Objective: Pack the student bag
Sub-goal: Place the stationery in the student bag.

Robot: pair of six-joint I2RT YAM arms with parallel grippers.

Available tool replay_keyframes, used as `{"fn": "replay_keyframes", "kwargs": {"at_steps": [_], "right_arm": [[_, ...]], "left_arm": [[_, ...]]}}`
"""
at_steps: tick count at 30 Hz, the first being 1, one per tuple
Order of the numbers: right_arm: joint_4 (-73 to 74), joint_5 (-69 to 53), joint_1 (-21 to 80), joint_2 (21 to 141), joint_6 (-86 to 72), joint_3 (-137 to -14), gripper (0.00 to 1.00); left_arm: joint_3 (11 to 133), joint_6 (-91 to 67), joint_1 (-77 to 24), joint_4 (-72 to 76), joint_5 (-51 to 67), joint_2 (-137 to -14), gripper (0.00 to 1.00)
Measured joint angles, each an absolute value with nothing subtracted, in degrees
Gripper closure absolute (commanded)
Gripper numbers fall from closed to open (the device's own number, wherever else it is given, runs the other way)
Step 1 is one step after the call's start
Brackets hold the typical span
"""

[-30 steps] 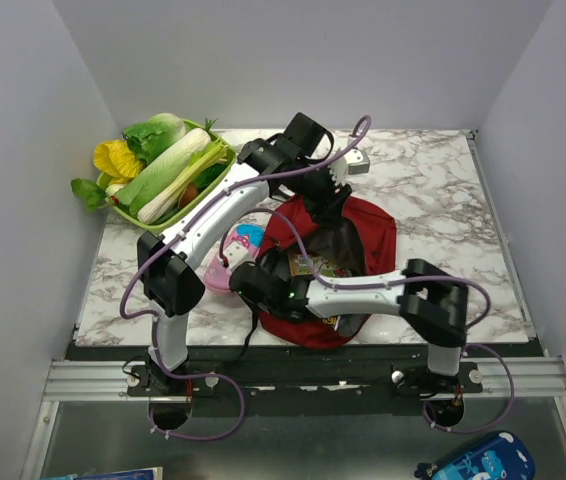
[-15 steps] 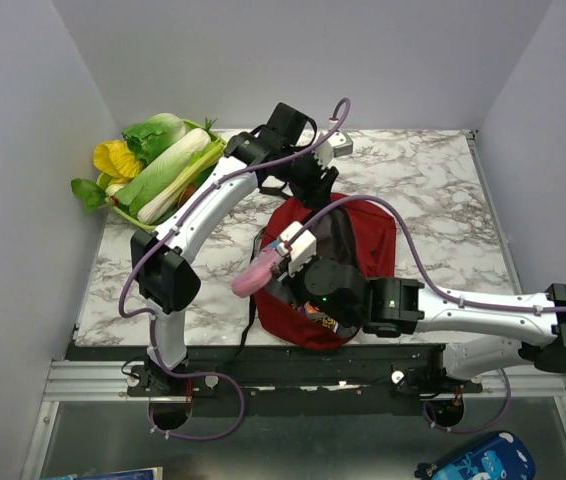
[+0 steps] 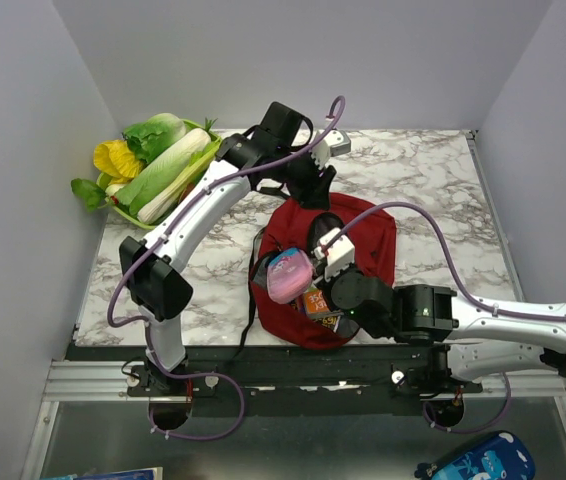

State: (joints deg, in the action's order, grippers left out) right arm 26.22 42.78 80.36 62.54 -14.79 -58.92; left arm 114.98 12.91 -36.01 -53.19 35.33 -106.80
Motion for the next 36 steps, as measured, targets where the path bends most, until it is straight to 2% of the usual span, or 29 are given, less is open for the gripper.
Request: {"fn": "replay_keyframes", "kwargs": {"at_steps": [8, 19, 20, 24, 26, 29, 36], "right_arm": [[29.63, 44.03, 80.97, 61.08, -21.02, -53.78, 0.99], [32.53, 44.75, 81.3, 66.76, -29.91, -50.94, 0.99], [33.15, 44.93, 81.3, 66.08, -30.74, -50.76, 0.99], [35.53, 45.43, 81.32, 62.3, -33.8, -49.74, 0.99], [36.49, 45.47, 81.32, 60.51, -35.2, -48.93, 0.99], [37.1, 45.58, 81.32, 59.66, -36.95, -47.94, 0.99], [37.15, 45.58, 81.45, 60.31, -38.81, -46.85, 0.99]], "left_arm": [[115.15, 11.94, -37.65, -53.06, 36.84, -103.13, 0.5], [114.04, 11.09, -40.6, -52.47, 40.88, -97.6, 0.51], [112.79, 11.14, -40.64, -51.96, 41.06, -96.97, 0.48], [106.34, 12.78, -40.62, -51.96, 41.12, -95.18, 0.19], [102.85, 15.07, -40.51, -52.86, 41.12, -94.85, 0.14], [97.82, 19.86, -40.51, -54.3, 41.1, -93.71, 0.01], [90.0, 24.86, -40.51, -53.95, 38.48, -87.92, 0.01]]}}
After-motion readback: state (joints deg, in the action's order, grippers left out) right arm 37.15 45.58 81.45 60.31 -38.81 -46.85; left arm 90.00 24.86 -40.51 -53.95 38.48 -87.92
